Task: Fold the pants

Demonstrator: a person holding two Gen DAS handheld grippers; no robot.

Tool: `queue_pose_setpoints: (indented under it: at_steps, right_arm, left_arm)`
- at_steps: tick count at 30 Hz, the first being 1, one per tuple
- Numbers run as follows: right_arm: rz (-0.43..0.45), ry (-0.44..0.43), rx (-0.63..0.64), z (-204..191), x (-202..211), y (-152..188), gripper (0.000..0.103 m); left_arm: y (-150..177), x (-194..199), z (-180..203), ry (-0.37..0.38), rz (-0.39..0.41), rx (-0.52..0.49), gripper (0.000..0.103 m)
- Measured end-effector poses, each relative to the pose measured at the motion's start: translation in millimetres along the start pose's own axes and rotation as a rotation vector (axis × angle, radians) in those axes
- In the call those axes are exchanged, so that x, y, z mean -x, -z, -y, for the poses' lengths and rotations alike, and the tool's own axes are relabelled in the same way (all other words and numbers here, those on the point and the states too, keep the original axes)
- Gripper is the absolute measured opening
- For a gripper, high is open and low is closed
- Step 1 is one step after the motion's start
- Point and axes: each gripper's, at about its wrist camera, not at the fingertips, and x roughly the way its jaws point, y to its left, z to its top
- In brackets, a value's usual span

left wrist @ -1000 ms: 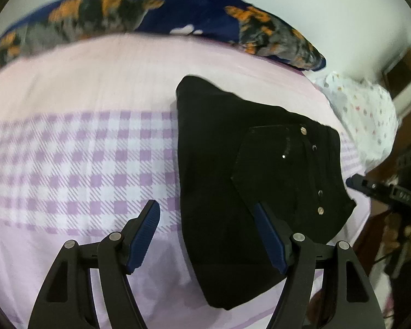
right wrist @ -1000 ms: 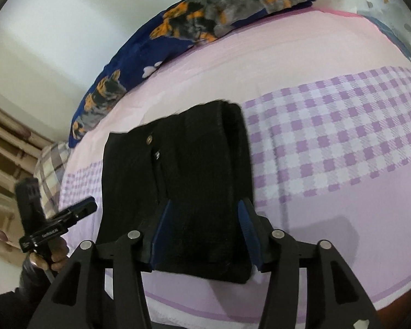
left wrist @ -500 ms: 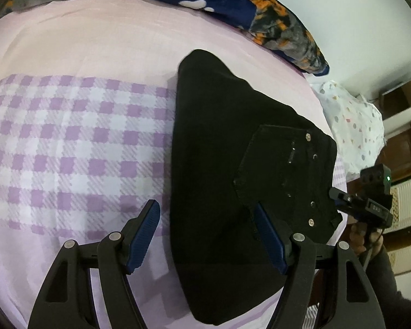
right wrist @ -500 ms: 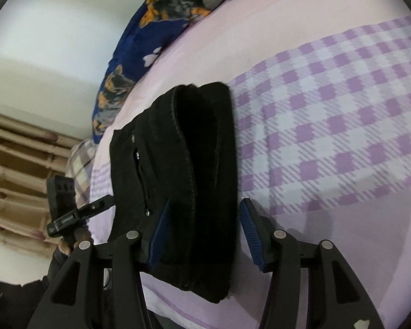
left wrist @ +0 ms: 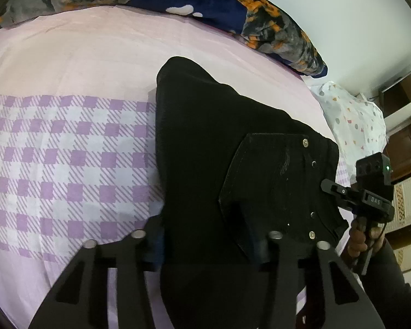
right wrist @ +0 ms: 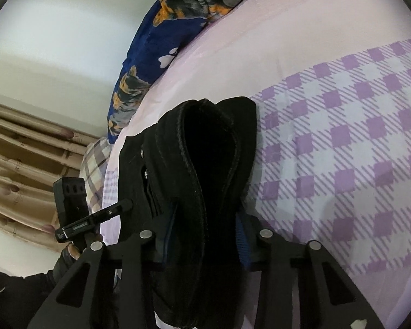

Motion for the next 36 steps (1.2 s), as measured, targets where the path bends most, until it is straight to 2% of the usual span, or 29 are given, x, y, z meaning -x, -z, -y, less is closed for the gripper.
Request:
queue_pose_setpoints:
  at_steps: [4,9,14,24,36]
  right_arm:
    - [0.034,0.03,-0.03,-2.9,0.0,2.6,0.033]
    - [0.084,0.059,-0.009,-20.3,3.1,6.0,0.021]
    - [0.134,0.085,-0.025,-41.2,4.8,8.2,0.019]
    - [0.159,0.096,0.012,-88.6,0.4,9.7,0.018]
    - [0.108,0.062,0.052,-128.0,-47.5,4.9,0.018]
  left_arm:
    - [2.7,2.8,3.6,-0.006,0.019,-0.013,0.032]
    - [4.3,8.1,5.0,-0.003,0.047,-0.006,0.023]
    - [4.1,19.2,11.0,-0.01,0.081,-0.019,0.017]
    - [0.6,48.1,19.1,-0.029,0.111,-0.058,0.015]
    - [-7.0,98.7,-20.8,-0.092,0.156,-0.034,0.015]
